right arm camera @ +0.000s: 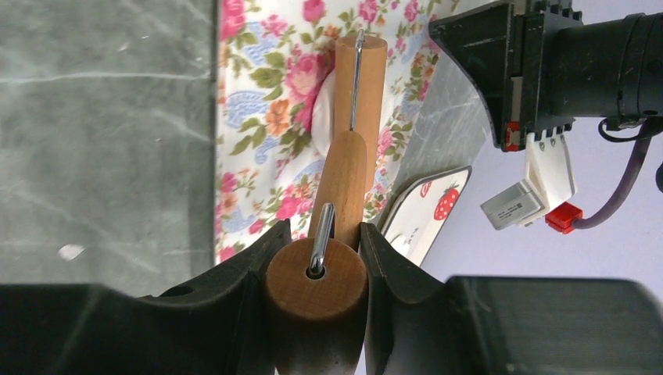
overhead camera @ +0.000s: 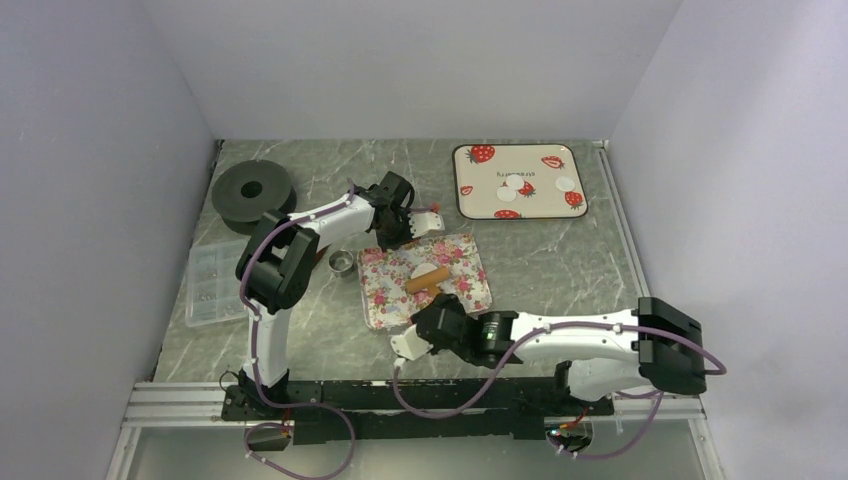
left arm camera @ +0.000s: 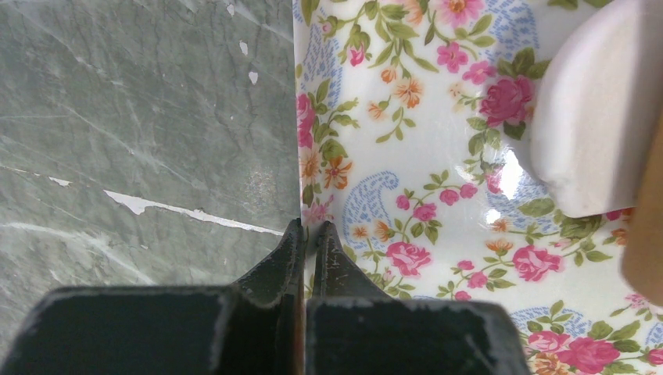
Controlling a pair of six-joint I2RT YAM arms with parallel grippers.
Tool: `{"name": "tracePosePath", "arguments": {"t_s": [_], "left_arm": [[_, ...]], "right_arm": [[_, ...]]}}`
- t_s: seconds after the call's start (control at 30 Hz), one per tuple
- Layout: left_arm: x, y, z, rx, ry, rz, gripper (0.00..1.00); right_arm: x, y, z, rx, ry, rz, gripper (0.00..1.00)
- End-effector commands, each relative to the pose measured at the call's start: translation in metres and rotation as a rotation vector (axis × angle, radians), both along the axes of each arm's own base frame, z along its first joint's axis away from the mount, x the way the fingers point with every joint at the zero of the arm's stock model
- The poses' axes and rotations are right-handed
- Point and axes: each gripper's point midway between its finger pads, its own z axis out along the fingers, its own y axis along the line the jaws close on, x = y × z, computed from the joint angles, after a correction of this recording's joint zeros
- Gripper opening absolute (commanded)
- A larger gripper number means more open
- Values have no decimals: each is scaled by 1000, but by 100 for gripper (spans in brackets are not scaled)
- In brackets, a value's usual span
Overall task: Roll out the dumpling wrappers from the dough
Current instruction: Flatten out the dough on the work surface.
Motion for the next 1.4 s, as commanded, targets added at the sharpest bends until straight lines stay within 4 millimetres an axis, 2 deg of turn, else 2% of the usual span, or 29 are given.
{"name": "tracePosePath", "arguments": {"t_s": [0.0, 0.03, 0.13, 0.2, 0.3, 0.5, 0.6, 0.67, 0.83, 0.9, 1.0, 1.2, 1.3, 1.37], "left_arm": [[-66, 24, -72, 157, 244, -66, 0], [-66, 24, -72, 157, 243, -66, 0], [-66, 24, -73, 159, 247, -66, 0], [-67, 24, -74, 160, 250, -67, 0], [-67, 25, -74, 162, 246, -67, 0], [-66, 23, -73, 158, 244, -68, 0], [-66, 24, -74, 159, 243, -69, 0], [-66, 24, -74, 161, 243, -69, 0], [-67, 25, -75, 165, 243, -68, 0], [-67, 26, -76, 169, 245, -68, 0], [-67, 26, -75, 169, 240, -69, 0], [-66, 24, -74, 164, 242, -70, 0], [-66, 24, -74, 167, 240, -71, 0], [-66, 25, -75, 168, 239, -70, 0]], "right_arm": [[-50, -72, -69, -277, 285, -13, 0], [-45, -65, -67, -266, 278, -4, 0], [-13, -43, -59, -215, 244, -22, 0], [-1, -29, -54, -208, 227, -10, 0], [-3, -29, -57, -230, 243, 2, 0], [-44, -68, -68, -278, 300, -39, 0], [-51, -78, -70, -283, 309, -51, 0], [-42, -69, -70, -271, 284, -27, 0], [-5, -36, -69, -246, 251, 11, 0], [-1, -29, -71, -262, 255, 19, 0], [-11, -35, -72, -273, 270, 10, 0], [-60, -69, -72, -312, 316, -7, 0], [-65, -70, -72, -306, 322, -6, 0], [-54, -65, -72, -293, 295, 10, 0]]}}
